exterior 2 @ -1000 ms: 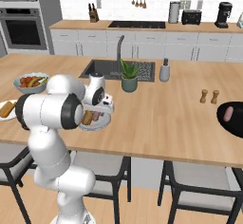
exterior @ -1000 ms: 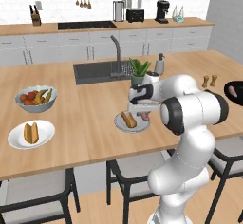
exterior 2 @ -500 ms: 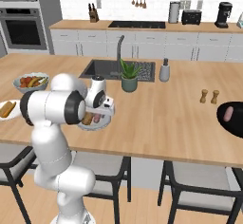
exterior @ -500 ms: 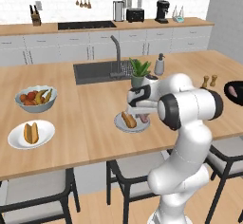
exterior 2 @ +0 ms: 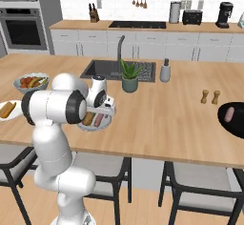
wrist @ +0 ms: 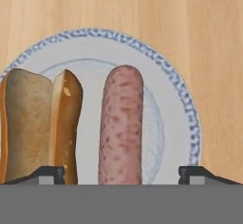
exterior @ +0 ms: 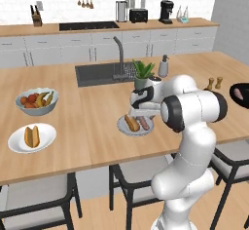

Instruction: Place one bun and one sausage from the bowl on each plate.

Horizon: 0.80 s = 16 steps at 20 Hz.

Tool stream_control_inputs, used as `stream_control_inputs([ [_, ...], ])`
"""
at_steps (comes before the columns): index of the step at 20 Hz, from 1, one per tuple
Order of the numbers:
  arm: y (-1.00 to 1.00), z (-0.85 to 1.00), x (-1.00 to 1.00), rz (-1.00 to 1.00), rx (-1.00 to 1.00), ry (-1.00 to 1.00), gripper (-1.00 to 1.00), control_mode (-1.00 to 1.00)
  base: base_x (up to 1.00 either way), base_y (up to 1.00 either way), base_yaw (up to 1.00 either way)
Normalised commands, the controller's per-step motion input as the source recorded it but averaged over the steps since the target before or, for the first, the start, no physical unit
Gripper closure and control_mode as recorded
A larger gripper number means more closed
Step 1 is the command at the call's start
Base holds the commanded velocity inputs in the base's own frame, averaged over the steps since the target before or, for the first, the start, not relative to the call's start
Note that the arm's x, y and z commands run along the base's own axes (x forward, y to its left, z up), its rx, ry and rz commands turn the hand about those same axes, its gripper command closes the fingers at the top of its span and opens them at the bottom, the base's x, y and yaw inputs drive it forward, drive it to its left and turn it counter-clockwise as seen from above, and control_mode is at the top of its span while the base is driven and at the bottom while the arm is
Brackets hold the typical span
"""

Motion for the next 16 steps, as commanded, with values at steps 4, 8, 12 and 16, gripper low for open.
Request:
stream_control_inputs([
  [4, -0.03, 0.33, -0.10, -0.01, -0.03, -0.03, -1.00, -1.00, 0.00, 0.00, 0.00],
  [8, -0.01, 0.51, -0.65, -0.02, -0.07, -0.16, -1.00, -1.00, 0.00, 0.00, 0.00],
  [12, 0.28, 0.54, -0.91, 0.00, -0.19, -0.22, -1.00, -1.00, 0.00, 0.00, 0.00],
  [16, -0.03, 0.74, -1.00, -0.01, 0.06, -0.12, -1.00, -1.00, 0.00, 0.00, 0.00],
])
